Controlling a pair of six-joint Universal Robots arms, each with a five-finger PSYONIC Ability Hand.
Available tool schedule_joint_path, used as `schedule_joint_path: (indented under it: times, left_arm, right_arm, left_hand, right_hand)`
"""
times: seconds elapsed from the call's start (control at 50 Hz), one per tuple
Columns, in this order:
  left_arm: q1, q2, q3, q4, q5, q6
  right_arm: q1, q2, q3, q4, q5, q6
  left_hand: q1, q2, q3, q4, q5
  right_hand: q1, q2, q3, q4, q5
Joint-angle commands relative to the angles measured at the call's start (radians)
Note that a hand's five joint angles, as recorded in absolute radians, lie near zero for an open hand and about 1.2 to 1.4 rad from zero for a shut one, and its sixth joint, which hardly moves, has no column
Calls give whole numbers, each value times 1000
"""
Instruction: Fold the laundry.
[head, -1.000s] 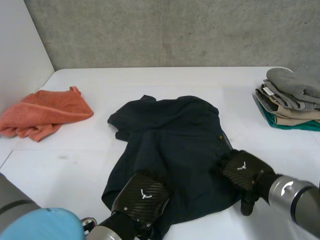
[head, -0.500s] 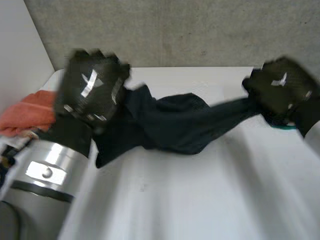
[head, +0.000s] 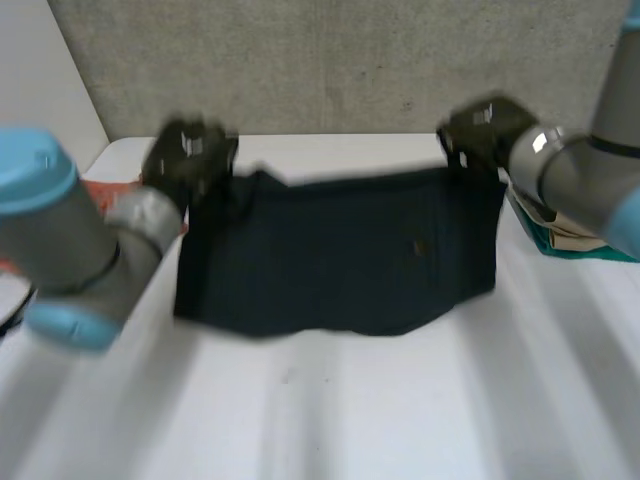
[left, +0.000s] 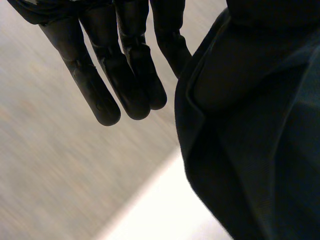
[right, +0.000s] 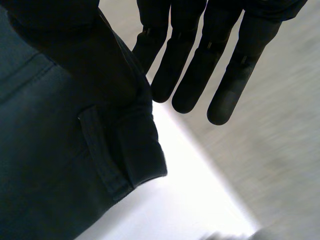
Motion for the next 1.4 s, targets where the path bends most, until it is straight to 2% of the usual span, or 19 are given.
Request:
schedule_joint_path:
  times: [0.02, 0.12, 0.24, 0.38, 0.5, 0.56, 0.64, 0.74, 0.86, 0.88, 0.9, 0.92, 0.94, 1.0, 1.14, 1.22, 1.3, 1.4]
  left_arm:
    - [2, -104, 508, 206, -8, -46]
    - [18, -152, 654, 305, -16, -190]
    - [64, -155, 627, 300, -6, -275]
    - [61, -146, 390, 310, 13, -279]
    - [55, -140, 98, 302, 111, -272]
    - [55, -129, -27, 302, 127, -266]
    - [58, -72, -252, 294, 127, -207]
    - [70, 34, -447, 280, 127, -82]
    - [94, 185, -567, 182, 128, 67]
    - [107, 219, -582, 132, 130, 92]
    - [111, 231, -584, 106, 132, 98]
    - [114, 245, -585, 78, 133, 104]
    - [118, 264, -581, 23, 136, 113]
    - [118, 282, -561, -46, 135, 116]
    - [75, 351, -455, -181, 122, 60]
    - [19, 385, -444, -204, 112, -35]
    - [-16, 397, -473, -221, 60, -112]
    - [-94, 434, -493, -235, -83, -131]
  right_arm:
    - [26, 95, -399, -331, 98, 145]
    - [32, 70, -418, -489, 132, 165]
    - [36, 57, -362, -470, 127, 164]
    - [38, 54, -190, -391, 120, 159]
    - [39, 52, 42, -305, 111, 138]
    - [38, 51, 187, -259, 68, 115]
    - [38, 50, 361, -229, -3, 87]
    - [38, 32, 520, -224, -25, 76]
    - [27, -104, 660, -209, -28, 46]
    - [26, -141, 697, -207, -28, 29]
    - [26, -152, 709, -207, -29, 26]
    - [26, -170, 734, -209, -34, 18]
    - [26, -178, 745, -209, -34, 18]
    - [26, -196, 787, -222, -32, 18]
    - [22, -198, 820, -276, -26, 26]
    - [27, -196, 849, -287, -28, 27]
    - [33, -196, 876, -304, -28, 29]
    - [33, -196, 896, -327, -26, 29]
  left_hand:
    - [249, 199, 203, 196, 235]
    - [249, 199, 203, 196, 235]
    - [249, 199, 203, 196, 235]
    - [249, 199, 203, 196, 235]
    - [249, 199, 203, 196, 235]
    - [249, 199, 203, 196, 235]
    - [249, 199, 203, 196, 235]
    - [249, 199, 203, 196, 235]
    - [249, 199, 203, 196, 235]
    - [249, 199, 203, 196, 235]
    - [209, 158, 163, 156, 195]
    - [75, 24, 29, 22, 61]
    - [-258, -309, -304, -311, -272]
    - [-648, -699, -694, -701, -662]
    - [-725, -776, -771, -778, -739]
    - [-722, -773, -768, -775, -736]
    - [-713, -764, -760, -767, -727]
    - [-711, -761, -757, -764, -724]
  right_hand:
    - [283, 223, 211, 199, 217]
    - [283, 223, 211, 199, 217]
    - [283, 223, 211, 199, 217]
    - [283, 223, 211, 199, 217]
    - [283, 223, 211, 199, 217]
    - [283, 223, 211, 199, 217]
    - [283, 223, 211, 199, 217]
    - [283, 223, 211, 199, 217]
    - [283, 223, 211, 199, 217]
    - [283, 223, 211, 199, 217]
    - [283, 223, 211, 199, 217]
    - [283, 223, 211, 199, 217]
    - [283, 223, 211, 199, 217]
    - [283, 223, 211, 199, 217]
    - [283, 223, 211, 199, 217]
    - [283, 223, 211, 199, 217]
    - [283, 223, 211, 199, 217]
    - [283, 223, 211, 199, 217]
